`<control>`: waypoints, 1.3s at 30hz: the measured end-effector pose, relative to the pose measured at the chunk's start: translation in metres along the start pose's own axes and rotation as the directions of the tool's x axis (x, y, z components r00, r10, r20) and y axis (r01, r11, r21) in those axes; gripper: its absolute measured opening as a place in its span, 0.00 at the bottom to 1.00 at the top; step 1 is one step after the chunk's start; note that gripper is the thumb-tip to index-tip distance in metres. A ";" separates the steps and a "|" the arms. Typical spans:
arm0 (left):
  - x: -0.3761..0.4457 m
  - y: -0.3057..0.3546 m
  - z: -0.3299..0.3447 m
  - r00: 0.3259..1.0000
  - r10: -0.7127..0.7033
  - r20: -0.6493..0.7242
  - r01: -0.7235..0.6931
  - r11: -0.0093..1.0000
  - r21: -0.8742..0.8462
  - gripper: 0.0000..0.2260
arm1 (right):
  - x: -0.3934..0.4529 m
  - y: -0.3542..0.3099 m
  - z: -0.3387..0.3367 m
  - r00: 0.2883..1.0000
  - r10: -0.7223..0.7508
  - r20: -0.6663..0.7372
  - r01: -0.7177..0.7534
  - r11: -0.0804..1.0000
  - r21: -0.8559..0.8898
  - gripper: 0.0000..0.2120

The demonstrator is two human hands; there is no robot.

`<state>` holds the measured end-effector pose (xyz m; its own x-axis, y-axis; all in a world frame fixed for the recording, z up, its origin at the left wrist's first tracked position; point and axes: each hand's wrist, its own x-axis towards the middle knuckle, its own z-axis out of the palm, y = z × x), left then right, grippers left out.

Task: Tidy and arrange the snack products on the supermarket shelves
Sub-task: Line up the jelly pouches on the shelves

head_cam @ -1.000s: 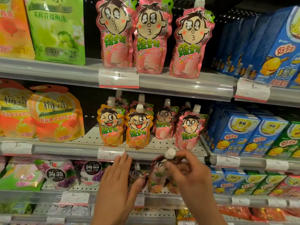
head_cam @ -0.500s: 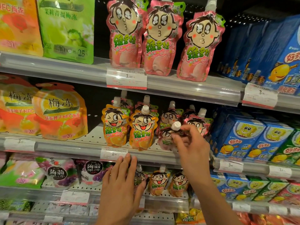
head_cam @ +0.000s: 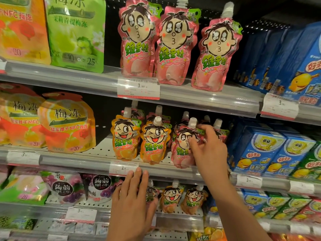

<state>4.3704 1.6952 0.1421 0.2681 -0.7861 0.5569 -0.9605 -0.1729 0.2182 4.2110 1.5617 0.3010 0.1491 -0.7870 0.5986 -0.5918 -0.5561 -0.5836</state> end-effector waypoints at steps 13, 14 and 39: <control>0.000 0.001 0.000 1.000 0.002 -0.004 -0.002 1.000 0.005 0.34 | -0.055 0.019 0.010 0.882 -0.439 -0.170 0.450 0.892 0.036 0.10; 0.000 0.001 0.000 1.000 0.001 -0.002 -0.001 1.000 0.005 0.34 | -0.067 0.025 0.018 0.880 -0.463 -0.109 0.468 0.884 0.023 0.09; -0.009 -0.099 -0.032 0.997 -0.045 -0.062 0.035 0.988 -0.149 0.27 | -0.140 0.034 0.079 0.961 -0.245 0.132 0.269 0.936 -0.228 0.19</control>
<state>4.4658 1.7384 0.1411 0.3152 -0.7392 0.5952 -0.9285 -0.1104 0.3546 4.2329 1.6319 0.1538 0.3923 -0.6553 0.6455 -0.6938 -0.6715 -0.2600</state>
